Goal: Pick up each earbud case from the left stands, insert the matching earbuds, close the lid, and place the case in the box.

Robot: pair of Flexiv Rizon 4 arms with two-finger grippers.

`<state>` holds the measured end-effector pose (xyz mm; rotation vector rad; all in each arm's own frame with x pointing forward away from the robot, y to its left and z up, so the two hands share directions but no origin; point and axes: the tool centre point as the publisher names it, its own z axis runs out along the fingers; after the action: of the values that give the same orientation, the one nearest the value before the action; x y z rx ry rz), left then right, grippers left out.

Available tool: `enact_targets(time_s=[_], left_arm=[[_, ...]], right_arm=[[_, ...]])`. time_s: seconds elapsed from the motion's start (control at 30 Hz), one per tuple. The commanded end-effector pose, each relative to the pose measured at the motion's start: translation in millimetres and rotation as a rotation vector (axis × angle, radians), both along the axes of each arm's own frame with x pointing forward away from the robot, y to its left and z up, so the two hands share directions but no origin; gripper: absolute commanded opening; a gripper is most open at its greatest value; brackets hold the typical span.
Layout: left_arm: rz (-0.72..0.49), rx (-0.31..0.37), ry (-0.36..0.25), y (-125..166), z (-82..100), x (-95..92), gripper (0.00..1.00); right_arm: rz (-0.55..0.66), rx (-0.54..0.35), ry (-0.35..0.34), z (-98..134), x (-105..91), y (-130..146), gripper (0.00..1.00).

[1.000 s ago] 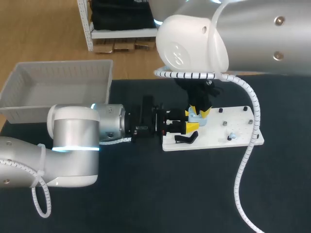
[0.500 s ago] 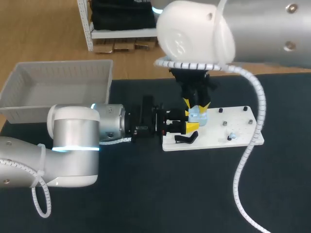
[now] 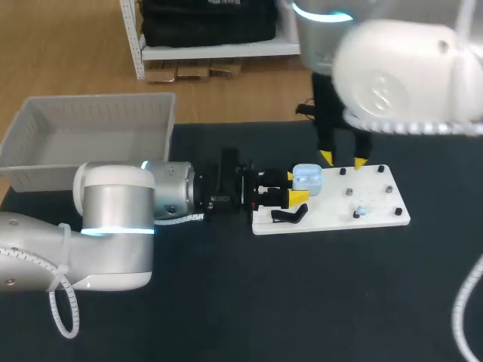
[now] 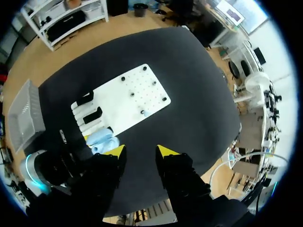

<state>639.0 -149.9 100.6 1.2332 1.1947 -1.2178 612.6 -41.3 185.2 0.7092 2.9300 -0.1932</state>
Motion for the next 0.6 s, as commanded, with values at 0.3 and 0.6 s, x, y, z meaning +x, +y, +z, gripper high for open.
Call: enact_targets(time_s=[0.3, 0.6], left_arm=[[0.023, 0.011, 0.003, 5, -2.1, -8.0, 0.0], [0.044, 0.03, -0.005, 29, -4.8, -25.2, 0.0]], right_arm=[[0.036, 0.292, -0.154, -20, -16.1, -43, 0.45], [0.048, 0.33, -0.17, -47, -8.6, -36, 0.55]])
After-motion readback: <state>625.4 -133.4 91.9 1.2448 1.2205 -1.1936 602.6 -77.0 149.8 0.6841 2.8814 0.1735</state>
